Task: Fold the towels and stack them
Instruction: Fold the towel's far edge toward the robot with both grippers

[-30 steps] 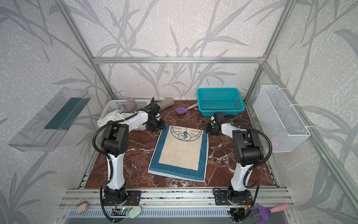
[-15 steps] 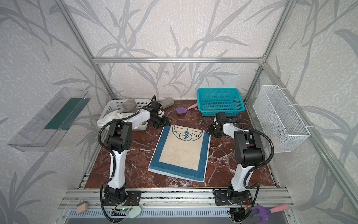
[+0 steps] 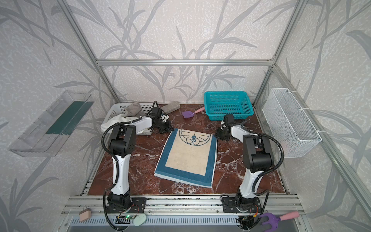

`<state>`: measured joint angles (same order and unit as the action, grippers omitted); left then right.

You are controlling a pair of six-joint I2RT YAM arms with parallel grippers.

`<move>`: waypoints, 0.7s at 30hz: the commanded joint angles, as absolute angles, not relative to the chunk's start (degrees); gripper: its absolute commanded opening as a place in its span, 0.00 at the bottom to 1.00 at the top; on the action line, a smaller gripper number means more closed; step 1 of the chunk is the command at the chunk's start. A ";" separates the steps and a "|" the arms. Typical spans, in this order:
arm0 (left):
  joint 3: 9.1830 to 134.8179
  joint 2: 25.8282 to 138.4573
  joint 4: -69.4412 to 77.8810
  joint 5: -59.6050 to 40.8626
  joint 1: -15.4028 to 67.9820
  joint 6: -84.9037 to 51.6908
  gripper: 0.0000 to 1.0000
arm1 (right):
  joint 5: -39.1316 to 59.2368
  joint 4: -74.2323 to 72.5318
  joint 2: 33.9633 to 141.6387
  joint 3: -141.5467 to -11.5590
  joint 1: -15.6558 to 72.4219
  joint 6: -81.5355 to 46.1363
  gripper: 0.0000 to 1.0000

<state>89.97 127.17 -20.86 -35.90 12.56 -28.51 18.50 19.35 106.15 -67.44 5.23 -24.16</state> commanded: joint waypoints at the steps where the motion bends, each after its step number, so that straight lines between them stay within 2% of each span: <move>1: 87.32 120.65 -15.02 -35.69 11.55 -29.38 0.00 | 18.19 22.51 105.88 -73.54 4.92 -20.22 0.00; 7: 78.60 113.41 -0.62 -39.32 8.71 -37.86 0.00 | 19.45 22.46 105.26 -80.19 4.88 -15.65 0.00; 12: 76.18 109.38 2.40 -39.82 8.53 -37.10 0.00 | 20.54 22.56 105.56 -83.48 4.92 -13.41 0.00; 21: 65.11 100.94 4.65 -38.07 9.55 -34.24 0.00 | 25.05 21.26 99.57 -74.62 4.92 -12.13 0.00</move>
<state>68.27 103.85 2.72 -38.92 9.08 -35.55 22.20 21.10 103.31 -78.00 5.23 -13.56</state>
